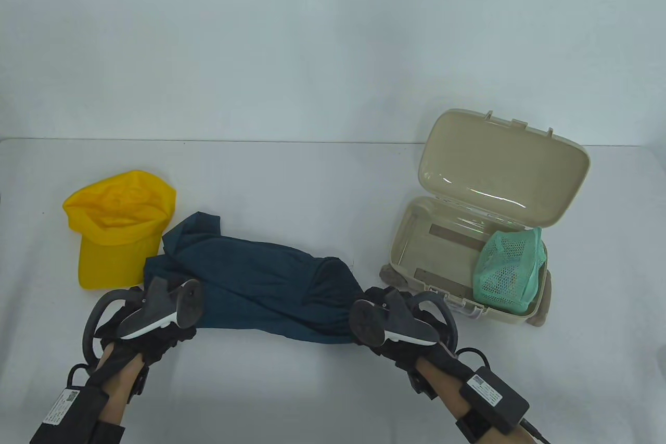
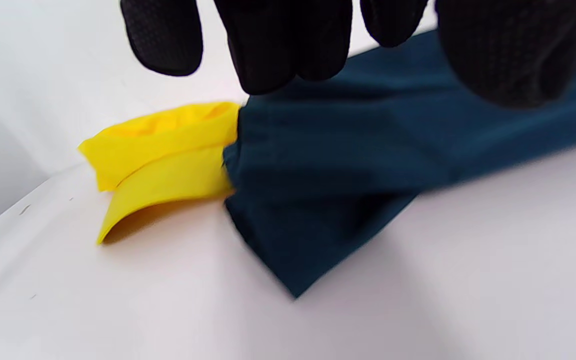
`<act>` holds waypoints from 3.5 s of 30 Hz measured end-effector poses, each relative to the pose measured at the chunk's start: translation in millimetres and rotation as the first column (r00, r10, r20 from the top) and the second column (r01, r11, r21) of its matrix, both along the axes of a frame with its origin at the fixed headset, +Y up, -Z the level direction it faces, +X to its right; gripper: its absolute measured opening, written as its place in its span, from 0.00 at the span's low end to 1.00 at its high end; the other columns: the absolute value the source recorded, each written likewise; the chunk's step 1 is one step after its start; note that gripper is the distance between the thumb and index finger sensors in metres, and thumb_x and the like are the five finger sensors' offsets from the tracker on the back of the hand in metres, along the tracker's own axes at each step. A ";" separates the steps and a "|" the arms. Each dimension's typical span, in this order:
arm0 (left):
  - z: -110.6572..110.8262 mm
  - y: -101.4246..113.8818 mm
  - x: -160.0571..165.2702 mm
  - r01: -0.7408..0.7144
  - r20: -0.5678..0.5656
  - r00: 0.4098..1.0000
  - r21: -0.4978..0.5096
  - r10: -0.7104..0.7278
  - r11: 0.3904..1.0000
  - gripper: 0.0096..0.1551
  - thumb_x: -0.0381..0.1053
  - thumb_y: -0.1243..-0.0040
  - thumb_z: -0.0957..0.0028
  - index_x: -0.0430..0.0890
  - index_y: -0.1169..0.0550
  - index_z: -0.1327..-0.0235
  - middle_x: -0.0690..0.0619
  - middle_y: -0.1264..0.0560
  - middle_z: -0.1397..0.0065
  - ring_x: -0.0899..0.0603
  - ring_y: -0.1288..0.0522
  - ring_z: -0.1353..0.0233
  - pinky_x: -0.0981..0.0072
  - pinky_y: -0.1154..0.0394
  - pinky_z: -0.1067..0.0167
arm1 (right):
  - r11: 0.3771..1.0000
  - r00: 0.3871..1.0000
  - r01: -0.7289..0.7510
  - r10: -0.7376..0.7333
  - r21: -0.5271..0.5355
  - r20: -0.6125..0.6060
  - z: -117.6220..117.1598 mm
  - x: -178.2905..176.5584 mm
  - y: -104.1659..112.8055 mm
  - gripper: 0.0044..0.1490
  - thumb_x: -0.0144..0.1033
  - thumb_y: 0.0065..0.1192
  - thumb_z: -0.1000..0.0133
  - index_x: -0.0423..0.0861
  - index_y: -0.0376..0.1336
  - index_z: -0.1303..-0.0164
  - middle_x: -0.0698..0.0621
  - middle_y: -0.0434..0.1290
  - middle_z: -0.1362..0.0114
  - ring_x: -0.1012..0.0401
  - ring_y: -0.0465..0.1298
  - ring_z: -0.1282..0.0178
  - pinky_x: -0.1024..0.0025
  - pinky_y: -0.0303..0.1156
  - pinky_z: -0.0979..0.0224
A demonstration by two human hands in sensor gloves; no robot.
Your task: Pack suitcase
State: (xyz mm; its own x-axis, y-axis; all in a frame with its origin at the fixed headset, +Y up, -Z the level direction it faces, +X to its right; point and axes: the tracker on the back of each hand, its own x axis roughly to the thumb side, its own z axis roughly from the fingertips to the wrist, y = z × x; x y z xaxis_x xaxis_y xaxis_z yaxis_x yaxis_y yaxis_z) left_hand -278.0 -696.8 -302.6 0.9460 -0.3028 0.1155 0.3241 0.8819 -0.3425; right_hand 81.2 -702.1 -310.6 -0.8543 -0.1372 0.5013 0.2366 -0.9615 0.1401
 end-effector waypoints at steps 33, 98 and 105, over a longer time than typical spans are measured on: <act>-31.3 -35.6 -14.0 0.058 -0.103 0.993 0.037 -0.054 0.998 0.23 0.57 0.43 0.51 0.67 0.24 0.40 0.66 0.23 0.29 0.51 0.21 0.26 0.46 0.29 0.27 | 0.997 0.998 -0.070 0.070 -0.018 0.010 -5.3 0.6 -34.1 0.27 0.53 0.63 0.50 0.58 0.66 0.40 0.58 0.78 0.35 0.57 0.81 0.33 0.58 0.77 0.32; -16.8 -56.1 -26.5 -0.174 -0.166 0.978 -0.292 0.129 0.940 0.59 0.73 0.46 0.58 0.58 0.57 0.18 0.47 0.56 0.11 0.35 0.51 0.12 0.39 0.43 0.21 | 0.989 0.994 -0.045 0.058 -0.144 0.087 -39.2 -34.9 -31.3 0.57 0.65 0.49 0.47 0.41 0.44 0.16 0.38 0.55 0.13 0.40 0.63 0.17 0.45 0.67 0.24; -15.1 -61.6 -36.9 -0.090 -0.179 0.984 -0.355 0.027 0.931 0.64 0.73 0.45 0.61 0.55 0.63 0.22 0.47 0.62 0.14 0.36 0.56 0.14 0.42 0.45 0.20 | 0.963 0.973 -0.217 0.227 -0.158 0.049 -33.6 -42.9 -52.6 0.62 0.70 0.45 0.49 0.37 0.43 0.16 0.33 0.52 0.14 0.37 0.61 0.17 0.41 0.66 0.24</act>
State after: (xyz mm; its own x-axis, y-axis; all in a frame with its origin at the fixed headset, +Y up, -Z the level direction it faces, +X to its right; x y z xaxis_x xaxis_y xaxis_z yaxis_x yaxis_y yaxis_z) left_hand -314.9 -758.4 -317.8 0.9758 -0.2141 0.0444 0.1857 0.7042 -0.6853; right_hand 38.3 -754.7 -344.2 -0.8431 -0.2542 0.4739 0.4268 -0.8524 0.3020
